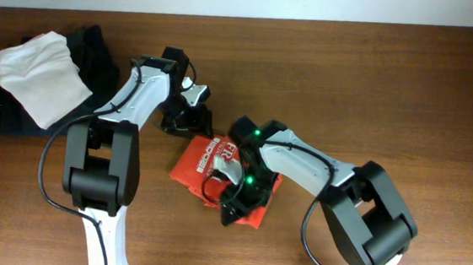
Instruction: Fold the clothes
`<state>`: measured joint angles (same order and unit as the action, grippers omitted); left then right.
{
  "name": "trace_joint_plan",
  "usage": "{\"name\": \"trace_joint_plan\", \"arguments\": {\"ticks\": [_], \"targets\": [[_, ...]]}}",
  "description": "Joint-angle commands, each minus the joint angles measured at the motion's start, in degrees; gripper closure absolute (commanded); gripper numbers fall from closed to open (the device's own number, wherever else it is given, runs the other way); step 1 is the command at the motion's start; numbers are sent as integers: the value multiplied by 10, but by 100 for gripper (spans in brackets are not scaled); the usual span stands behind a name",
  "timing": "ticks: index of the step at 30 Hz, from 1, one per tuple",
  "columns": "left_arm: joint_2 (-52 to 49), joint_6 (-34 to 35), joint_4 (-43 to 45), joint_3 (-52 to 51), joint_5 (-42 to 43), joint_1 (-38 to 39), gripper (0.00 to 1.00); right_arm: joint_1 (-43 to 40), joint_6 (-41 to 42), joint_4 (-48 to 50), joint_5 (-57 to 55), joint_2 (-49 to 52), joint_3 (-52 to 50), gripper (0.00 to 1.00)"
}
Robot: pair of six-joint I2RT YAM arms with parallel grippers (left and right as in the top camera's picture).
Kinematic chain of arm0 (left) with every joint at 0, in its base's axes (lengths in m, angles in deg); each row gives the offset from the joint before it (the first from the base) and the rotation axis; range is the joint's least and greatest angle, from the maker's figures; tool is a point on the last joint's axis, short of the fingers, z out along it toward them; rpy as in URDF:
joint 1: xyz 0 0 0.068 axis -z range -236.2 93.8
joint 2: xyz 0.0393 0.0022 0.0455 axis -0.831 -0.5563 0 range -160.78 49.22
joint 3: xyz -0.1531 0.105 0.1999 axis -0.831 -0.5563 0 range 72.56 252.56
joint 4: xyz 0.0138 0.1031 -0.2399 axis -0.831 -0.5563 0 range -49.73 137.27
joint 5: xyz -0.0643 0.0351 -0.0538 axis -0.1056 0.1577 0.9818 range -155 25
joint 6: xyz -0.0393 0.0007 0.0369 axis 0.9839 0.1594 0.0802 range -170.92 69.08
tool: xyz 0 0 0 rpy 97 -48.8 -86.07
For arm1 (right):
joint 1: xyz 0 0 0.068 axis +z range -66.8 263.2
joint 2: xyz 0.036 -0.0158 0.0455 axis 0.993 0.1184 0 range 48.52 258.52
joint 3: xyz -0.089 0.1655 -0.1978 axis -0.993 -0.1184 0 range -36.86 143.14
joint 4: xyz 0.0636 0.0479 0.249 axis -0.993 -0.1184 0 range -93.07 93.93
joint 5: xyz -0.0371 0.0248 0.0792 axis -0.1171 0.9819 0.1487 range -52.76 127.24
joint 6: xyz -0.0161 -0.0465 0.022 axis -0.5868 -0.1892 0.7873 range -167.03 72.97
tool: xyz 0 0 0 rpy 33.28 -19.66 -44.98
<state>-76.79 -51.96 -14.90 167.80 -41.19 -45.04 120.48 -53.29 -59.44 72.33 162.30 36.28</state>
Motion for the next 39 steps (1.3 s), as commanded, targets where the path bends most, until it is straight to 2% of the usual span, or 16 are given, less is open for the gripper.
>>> {"name": "trace_joint_plan", "arguments": {"ticks": [1,3,8,10,16,19,21,23,24,25,28,33,36,37,38,39], "targets": [[-4,3,-4,4,8,2,38,-22,133,-39,-218,7,-22,42],[-4,3,-4,4,8,2,38,-40,132,-39,-225,6,-22,36],[-4,3,-18,3,3,7,39,-71,178,-39,-292,5,-22,36],[-4,3,-27,-7,-12,15,39,-92,171,-35,-294,5,-22,31],[-4,3,-34,-66,-16,52,39,-130,160,-31,-384,-1,-19,32],[-1,3,-39,-33,-14,40,39,-130,160,-31,-384,-65,-18,31],[1,-6,-49,4,41,23,37,-138,160,-31,-384,-119,-16,28],[1,-55,-40,31,165,5,28,-163,160,-33,-384,-182,-16,17],[1,-55,-26,32,175,0,23,-183,160,-38,-384,-213,-16,12],[0,-56,-23,30,173,0,16,-202,160,-42,-384,-234,-16,11],[-3,-77,-21,14,173,11,8,-253,160,-57,-383,-253,-16,11],[-16,-76,38,-54,173,19,6,-287,160,-87,-384,-253,-16,11],[-38,-76,57,-82,173,21,6,-288,160,-89,-384,-253,-16,10],[-52,-76,56,-86,196,27,11,-288,160,-89,-384,-253,-16,10],[-62,-77,56,-91,235,37,27,-288,160,-91,-384,-253,-16,10],[-66,-77,56,-95,266,50,34,-288,160,-92,-384,-253,-16,10]]}}
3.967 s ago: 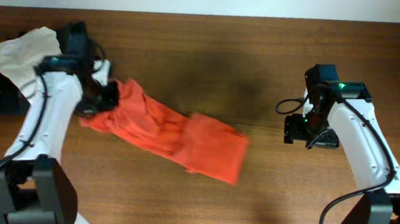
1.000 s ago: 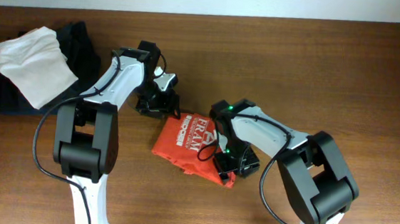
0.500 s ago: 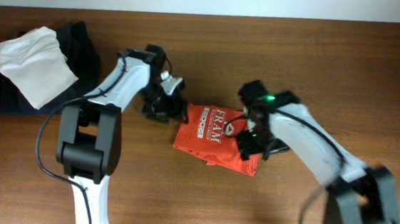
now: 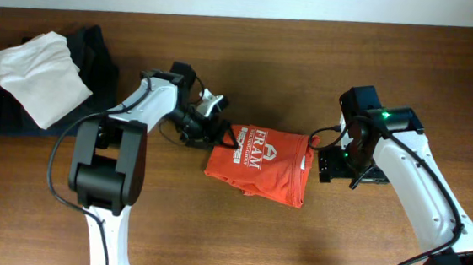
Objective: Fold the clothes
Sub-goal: 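Grasp the folded orange shirt with the left gripper and lift it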
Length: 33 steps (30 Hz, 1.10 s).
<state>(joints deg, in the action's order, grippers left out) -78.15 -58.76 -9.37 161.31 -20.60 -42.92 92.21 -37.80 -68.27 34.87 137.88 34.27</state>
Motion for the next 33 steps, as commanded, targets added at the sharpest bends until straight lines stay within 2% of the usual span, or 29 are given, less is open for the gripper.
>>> {"name": "trace_joint_plan", "arguments": {"ticks": [1,2,4,5,7,8,10,12,15,16,17,18,19,22,24,27,30,33], "targets": [[-53,-9,0,-32,79,41,40,-5,5,-4,-9,-9,4,10],[-53,-9,0,-32,87,52,43,-5,5,-3,-9,-9,4,10],[-53,-9,5,-32,85,68,59,-5,5,-3,-9,-9,4,11],[-53,-9,16,-32,84,68,78,-5,5,-3,-9,-9,4,10],[-53,-9,26,-32,84,67,97,-5,2,-2,-9,-9,4,11],[-53,-9,37,-32,83,66,100,-5,2,-2,-10,-9,4,10],[-53,-8,48,-21,58,48,100,-5,2,-3,-14,-9,4,11],[-51,27,30,12,-39,1,100,-5,-2,-3,-14,-9,4,10],[-50,53,29,74,-46,-71,100,-5,-2,-2,-13,-9,4,10],[-50,53,33,95,-46,-86,98,-5,-2,-2,-13,-9,4,10],[-50,53,33,135,-46,-109,89,-5,-2,-2,-13,-9,4,10],[-50,61,30,175,-46,-129,51,-5,-2,-3,-13,-9,4,10],[-50,72,13,204,-45,-142,1,-5,-2,-5,-13,-9,4,10],[-51,72,-48,216,-60,-144,1,-5,-2,-3,-13,-9,4,10],[-50,71,-42,215,-78,-138,1,-5,-2,-3,-9,-9,4,9],[-50,63,66,216,-83,-128,1,-5,-2,-5,1,-9,4,9],[-50,63,176,216,-169,-112,1,-4,-2,-4,20,-9,4,9],[-59,63,243,216,-232,-90,1,-4,-2,-5,33,-9,4,9]]}}
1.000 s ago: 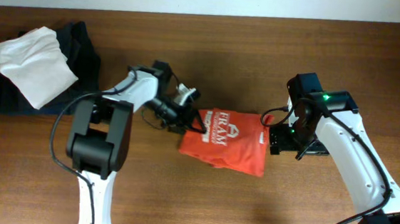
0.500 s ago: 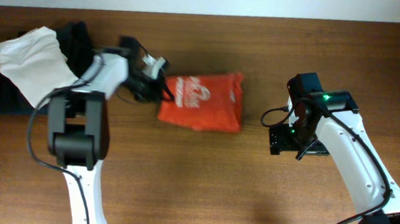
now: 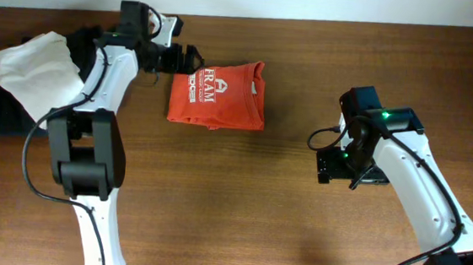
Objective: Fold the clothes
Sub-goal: 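Grasp the folded orange shirt with the left gripper and lift it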
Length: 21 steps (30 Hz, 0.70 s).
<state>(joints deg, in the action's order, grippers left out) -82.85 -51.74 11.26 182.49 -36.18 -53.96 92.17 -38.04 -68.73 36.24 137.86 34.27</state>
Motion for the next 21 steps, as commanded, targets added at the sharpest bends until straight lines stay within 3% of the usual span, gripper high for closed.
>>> {"name": "trace_joint_plan", "arguments": {"ticks": [1,4,7,11,13,15,17,21], "targets": [[-19,-7,48,4,-87,26,1,-4,1,0,24,-9,4,9],[-56,-7,49,4,-87,45,1,-4,1,-5,25,-9,4,9],[-74,-7,-26,4,-65,49,1,-4,0,-6,25,-9,4,9],[-73,-7,-243,4,-20,49,21,-4,-2,-6,20,-9,4,9],[-73,-7,-401,4,48,50,22,-4,-6,-4,14,-9,4,9],[-70,-51,-482,4,111,55,21,-4,-6,-1,14,-9,4,9],[-52,-66,-497,6,130,55,3,-4,-6,0,14,-9,4,8],[6,-23,-398,39,62,43,1,-4,-6,1,14,-9,4,8]]}}
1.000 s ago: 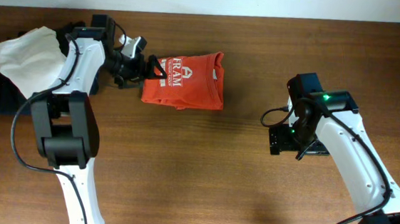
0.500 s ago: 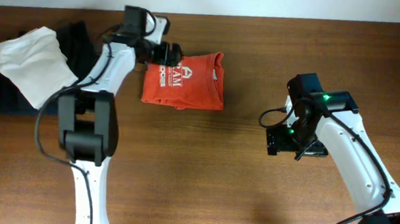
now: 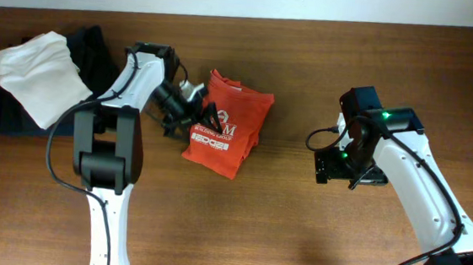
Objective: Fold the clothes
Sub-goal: 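Grasp the folded orange shirt with the left gripper and lift it, then carry the shirt left and place it on the clothes stack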
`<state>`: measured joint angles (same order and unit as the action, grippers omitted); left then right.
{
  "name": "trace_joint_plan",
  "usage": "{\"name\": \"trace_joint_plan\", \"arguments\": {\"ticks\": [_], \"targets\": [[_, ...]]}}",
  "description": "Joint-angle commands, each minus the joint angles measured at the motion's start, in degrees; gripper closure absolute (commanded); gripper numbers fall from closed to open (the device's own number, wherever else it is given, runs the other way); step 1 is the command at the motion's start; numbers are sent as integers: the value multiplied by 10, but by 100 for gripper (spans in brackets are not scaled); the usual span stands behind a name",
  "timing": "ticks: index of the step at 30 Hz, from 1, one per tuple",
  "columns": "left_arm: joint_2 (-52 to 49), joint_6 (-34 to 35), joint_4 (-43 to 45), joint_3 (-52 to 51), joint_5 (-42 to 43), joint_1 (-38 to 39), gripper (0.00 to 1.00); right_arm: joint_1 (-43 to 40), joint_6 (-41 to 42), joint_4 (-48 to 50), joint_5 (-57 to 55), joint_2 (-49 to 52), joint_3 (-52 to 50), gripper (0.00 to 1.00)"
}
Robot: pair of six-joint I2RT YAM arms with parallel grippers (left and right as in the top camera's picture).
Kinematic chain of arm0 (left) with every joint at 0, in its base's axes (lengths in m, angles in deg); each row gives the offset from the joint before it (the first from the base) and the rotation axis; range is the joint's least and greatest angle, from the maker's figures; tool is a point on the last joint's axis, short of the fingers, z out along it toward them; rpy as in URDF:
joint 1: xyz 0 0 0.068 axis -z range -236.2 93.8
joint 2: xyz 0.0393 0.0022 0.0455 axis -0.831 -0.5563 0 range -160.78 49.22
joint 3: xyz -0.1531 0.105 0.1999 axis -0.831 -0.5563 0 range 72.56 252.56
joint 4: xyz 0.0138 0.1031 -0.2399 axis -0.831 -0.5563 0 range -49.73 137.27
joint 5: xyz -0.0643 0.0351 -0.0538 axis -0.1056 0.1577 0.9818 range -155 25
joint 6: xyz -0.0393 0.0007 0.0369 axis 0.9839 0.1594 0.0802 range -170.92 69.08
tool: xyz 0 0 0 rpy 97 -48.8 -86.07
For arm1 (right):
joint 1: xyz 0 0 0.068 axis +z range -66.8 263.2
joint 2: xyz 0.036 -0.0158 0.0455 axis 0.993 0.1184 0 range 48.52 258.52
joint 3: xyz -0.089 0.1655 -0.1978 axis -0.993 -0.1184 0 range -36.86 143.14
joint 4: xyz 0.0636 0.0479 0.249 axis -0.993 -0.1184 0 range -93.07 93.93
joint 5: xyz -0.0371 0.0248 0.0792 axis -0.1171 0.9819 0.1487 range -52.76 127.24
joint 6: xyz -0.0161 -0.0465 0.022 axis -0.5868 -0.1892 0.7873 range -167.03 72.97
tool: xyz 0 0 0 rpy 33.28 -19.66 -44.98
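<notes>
The folded red shirt [image 3: 231,119] with white lettering lies tilted on the brown table [image 3: 296,239], left of centre. My left gripper [image 3: 197,117] is at the shirt's left edge and appears shut on the cloth there. My right gripper [image 3: 335,167] hovers low over bare table well to the right of the shirt, apart from it, with its jaws spread and nothing in them.
A pile of clothes sits at the far left: a white garment [image 3: 34,74] lying on dark ones [image 3: 95,49], with a navy piece underneath. The table's back edge meets a pale wall [image 3: 314,3].
The left gripper has come down and to the right from the back of the table, and the red shirt has come with it and turned at an angle. The right arm has stayed put.
Both grippers were on the red shirt at the table's centre. Then the shirt lay stretched between the left gripper and the right one. Then the left gripper alone had it near the back edge by the pile, the right gripper free. Now it lies tilted left of centre.
</notes>
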<state>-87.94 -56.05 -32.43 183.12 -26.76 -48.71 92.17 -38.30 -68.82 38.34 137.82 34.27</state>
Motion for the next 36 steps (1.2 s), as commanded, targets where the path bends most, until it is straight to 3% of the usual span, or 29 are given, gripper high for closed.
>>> {"name": "trace_joint_plan", "arguments": {"ticks": [1,4,9,16,19,20,21,23,24,25,27,32,36], "targets": [[67,35,80,34,-80,-9,1,-4,-3,2,-7,-8,4,8],[64,34,151,32,-133,-9,1,-4,-3,1,-7,-8,4,8],[56,34,207,30,-125,-9,1,-4,-3,1,-7,-8,4,8],[-28,11,250,30,22,-6,1,-4,-3,1,-7,-8,4,7],[-66,12,242,30,32,15,1,-4,-3,1,-7,-8,4,7],[-74,11,236,30,32,29,8,-4,-3,1,-7,-8,4,7],[-79,0,232,30,31,48,32,-4,-3,1,-7,-8,4,7],[-80,-10,235,30,29,76,53,-4,-4,1,-7,-8,4,7],[-80,-10,243,31,29,86,82,-4,-4,1,-7,-8,4,7],[-80,-10,251,31,29,87,100,-4,-4,1,-7,-8,4,7],[-79,-10,251,50,12,78,100,-4,-6,1,-7,-8,4,7],[1,-9,133,214,-205,1,100,-4,-8,1,-18,-8,4,7],[83,12,67,306,-298,-74,100,-4,-8,1,-18,-8,4,7]]}}
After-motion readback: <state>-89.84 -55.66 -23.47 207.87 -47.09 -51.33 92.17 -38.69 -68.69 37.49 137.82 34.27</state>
